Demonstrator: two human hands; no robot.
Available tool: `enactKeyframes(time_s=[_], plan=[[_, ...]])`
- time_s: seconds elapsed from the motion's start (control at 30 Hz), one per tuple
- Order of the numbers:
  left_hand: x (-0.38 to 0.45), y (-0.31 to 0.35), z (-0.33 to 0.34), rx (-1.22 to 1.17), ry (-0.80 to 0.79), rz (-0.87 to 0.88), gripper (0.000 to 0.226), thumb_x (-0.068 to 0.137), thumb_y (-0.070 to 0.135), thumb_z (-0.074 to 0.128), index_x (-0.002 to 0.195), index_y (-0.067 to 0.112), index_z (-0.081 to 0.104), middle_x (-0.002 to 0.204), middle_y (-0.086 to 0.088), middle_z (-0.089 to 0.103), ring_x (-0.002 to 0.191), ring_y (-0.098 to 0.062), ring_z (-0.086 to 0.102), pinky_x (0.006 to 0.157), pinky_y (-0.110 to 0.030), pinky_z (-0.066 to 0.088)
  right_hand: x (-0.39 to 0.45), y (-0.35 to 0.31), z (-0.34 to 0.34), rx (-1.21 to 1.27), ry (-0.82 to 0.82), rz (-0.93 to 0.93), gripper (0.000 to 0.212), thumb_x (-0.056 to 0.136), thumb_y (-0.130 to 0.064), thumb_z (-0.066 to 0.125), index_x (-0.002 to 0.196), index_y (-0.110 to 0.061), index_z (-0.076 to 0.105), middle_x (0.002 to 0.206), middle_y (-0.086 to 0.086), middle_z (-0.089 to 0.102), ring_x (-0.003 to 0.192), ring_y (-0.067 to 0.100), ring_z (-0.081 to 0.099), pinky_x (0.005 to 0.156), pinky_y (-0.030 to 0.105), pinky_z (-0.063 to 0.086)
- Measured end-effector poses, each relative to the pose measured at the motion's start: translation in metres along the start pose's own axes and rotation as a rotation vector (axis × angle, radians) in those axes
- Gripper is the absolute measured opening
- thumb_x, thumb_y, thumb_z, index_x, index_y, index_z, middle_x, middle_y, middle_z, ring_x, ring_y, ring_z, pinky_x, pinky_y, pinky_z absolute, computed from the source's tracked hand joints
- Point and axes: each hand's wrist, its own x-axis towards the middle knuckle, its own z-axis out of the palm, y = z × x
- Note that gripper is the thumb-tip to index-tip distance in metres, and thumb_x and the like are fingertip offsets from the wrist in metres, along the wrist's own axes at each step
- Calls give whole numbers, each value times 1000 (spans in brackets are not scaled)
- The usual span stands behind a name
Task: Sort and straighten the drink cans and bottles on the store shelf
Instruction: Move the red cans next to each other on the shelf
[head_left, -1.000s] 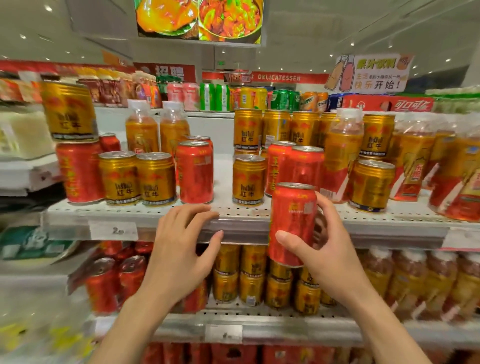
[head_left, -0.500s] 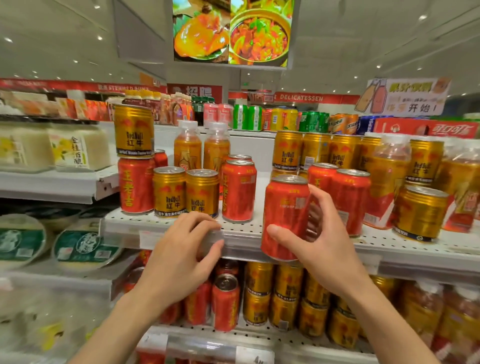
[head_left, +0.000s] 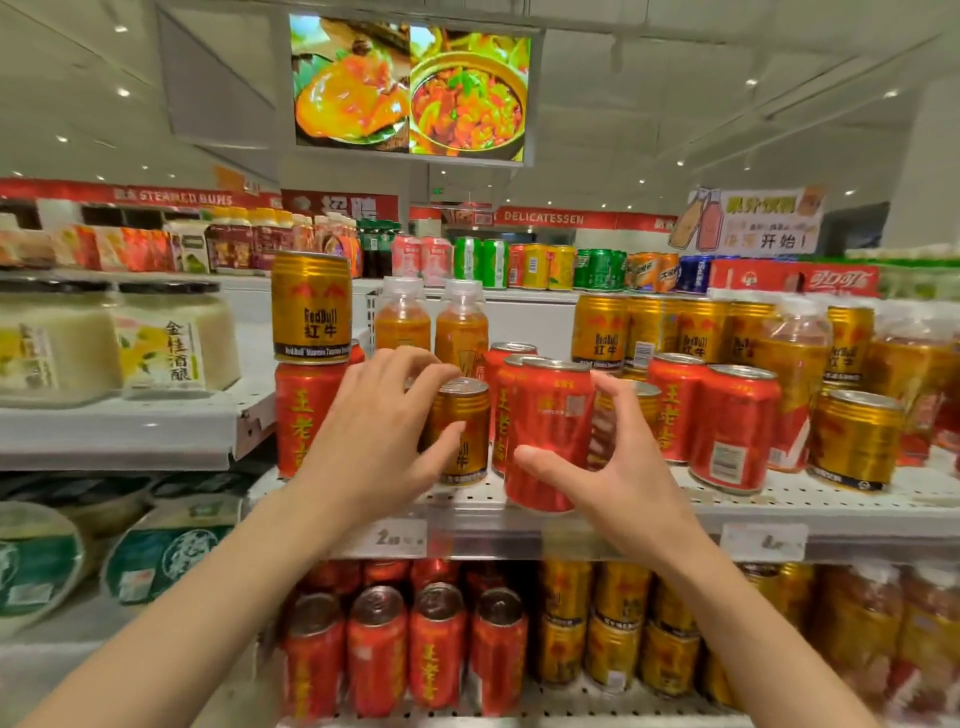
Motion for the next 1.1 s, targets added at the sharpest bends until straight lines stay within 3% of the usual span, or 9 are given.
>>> enactKeyframes(time_s=[0.13, 0.4, 0.5, 0.6, 0.7, 0.77, 0.87, 1.0, 1.1], plan=[[9, -8, 7, -52, -92, -22, 60, 91, 63, 39, 137, 27, 51, 129, 5, 55, 121, -16, 49, 103, -38, 40, -2, 2, 5, -10, -13, -4, 83, 70, -48, 87, 134, -48, 33, 124, -26, 58, 119, -5, 56, 104, 32, 50], [8, -8, 12, -72, -77, -38, 56, 91, 64, 40, 128, 27, 60, 127, 9, 61, 123, -13, 49, 103, -37, 39, 7, 9, 1, -82, 27, -12, 82, 76, -38, 85, 134, -41, 27, 114, -37, 47, 99, -37, 41, 77, -7, 35], [7, -8, 14, -65, -72, -45, 55, 91, 63, 41, 128, 27, 60, 127, 9, 62, 123, -13, 51, 103, -37, 39, 8, 11, 0, -158, 37, -11, 79, 77, -42, 83, 132, -41, 26, 107, -39, 47, 93, -38, 42, 76, 0, 38], [6, -8, 14, -52, -73, -38, 55, 92, 62, 40, 129, 26, 60, 128, 9, 62, 123, -13, 51, 103, -36, 39, 9, 12, 0, -219, 41, -36, 87, 76, -51, 81, 142, -36, 26, 113, -28, 55, 100, -13, 58, 91, 16, 45], [5, -9, 13, -64, -81, -26, 55, 93, 61, 40, 132, 26, 59, 130, 10, 60, 125, -11, 49, 104, -33, 34, 10, 15, 3, -238, 29, -73, 93, 76, -55, 79, 147, -36, 22, 126, -19, 56, 114, 4, 60, 99, 30, 51], [5, -11, 11, -70, -92, -18, 56, 94, 60, 41, 135, 27, 57, 134, 11, 58, 128, -10, 46, 105, -32, 32, 11, 16, 5, -248, -7, -93, 100, 77, -57, 78, 151, -37, 13, 137, -13, 55, 122, 8, 58, 105, 32, 48], [4, -13, 9, -66, -97, -9, 56, 95, 60, 41, 139, 28, 55, 137, 11, 56, 131, -10, 44, 108, -33, 31, 19, 13, 1, -350, -30, -217, 111, 78, -57, 77, 157, -33, 2, 156, -2, 36, 138, 13, 43, 108, 28, 39], [3, -13, 9, -57, -100, -15, 57, 95, 62, 39, 141, 31, 52, 139, 12, 55, 132, -10, 43, 110, -34, 30, 42, 4, -9, -523, -168, -392, 103, 78, -58, 74, 156, -31, 13, 161, 1, 19, 145, 22, 33, 114, 44, 41], [3, -14, 10, -59, -97, -13, 58, 94, 62, 38, 141, 30, 53, 138, 12, 56, 131, -10, 44, 108, -34, 32, 52, -2, -9, -616, -237, -431, 86, 78, -61, 72, 148, -33, 29, 152, 0, 27, 132, 21, 45, 106, 41, 50]])
